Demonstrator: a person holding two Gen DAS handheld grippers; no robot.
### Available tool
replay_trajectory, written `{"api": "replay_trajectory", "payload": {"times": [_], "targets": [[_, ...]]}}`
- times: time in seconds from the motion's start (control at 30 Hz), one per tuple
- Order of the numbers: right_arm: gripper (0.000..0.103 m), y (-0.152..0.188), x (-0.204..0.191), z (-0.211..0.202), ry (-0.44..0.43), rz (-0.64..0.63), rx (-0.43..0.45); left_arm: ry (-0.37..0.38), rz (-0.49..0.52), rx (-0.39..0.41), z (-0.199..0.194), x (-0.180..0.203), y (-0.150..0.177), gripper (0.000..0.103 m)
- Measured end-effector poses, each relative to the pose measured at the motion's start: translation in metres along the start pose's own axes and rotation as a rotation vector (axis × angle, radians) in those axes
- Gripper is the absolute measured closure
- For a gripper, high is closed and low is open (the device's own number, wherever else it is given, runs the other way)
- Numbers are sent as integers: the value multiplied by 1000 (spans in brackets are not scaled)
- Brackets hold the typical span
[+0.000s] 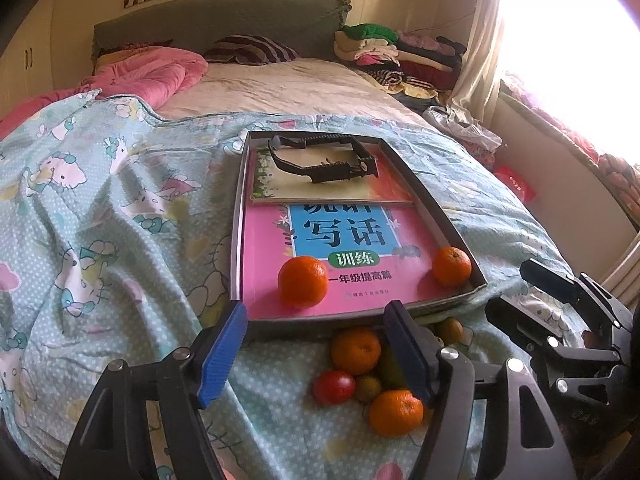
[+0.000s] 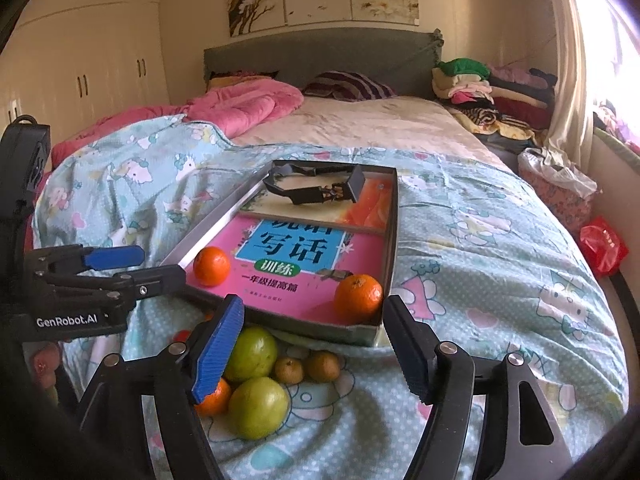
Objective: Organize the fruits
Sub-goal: 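Withdraw both grippers from the tray back toward the fruit pile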
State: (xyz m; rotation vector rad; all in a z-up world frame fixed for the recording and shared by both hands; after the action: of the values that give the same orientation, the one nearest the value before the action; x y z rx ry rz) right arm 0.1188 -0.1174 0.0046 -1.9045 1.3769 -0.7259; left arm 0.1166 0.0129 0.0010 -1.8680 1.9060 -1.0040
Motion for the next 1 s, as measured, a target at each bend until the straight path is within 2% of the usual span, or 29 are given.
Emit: {"api": "replay_trajectory", "payload": {"times": [0.53,1.0], "targets": [[29,38,-10,-8,-6,-45,-81,-2,14,-31,-14,-2,27,33],[29,62,-26,1,-24,-96,-156,-23,27,-91,-7,-15,52,33]]}}
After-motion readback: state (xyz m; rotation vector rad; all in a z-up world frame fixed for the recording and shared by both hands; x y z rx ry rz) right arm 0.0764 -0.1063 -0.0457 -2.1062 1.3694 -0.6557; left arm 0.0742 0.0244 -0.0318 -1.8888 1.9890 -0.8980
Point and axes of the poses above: each gripper's, at about its wrist camera, not at the fingertips, and z roughly the way its jaws point, x to its right, y to its underside, the point moved 4 cm from there along z, roughly the way its jaws point, and after that the axes turned 9 degrees about y, right-handed, at the moved point
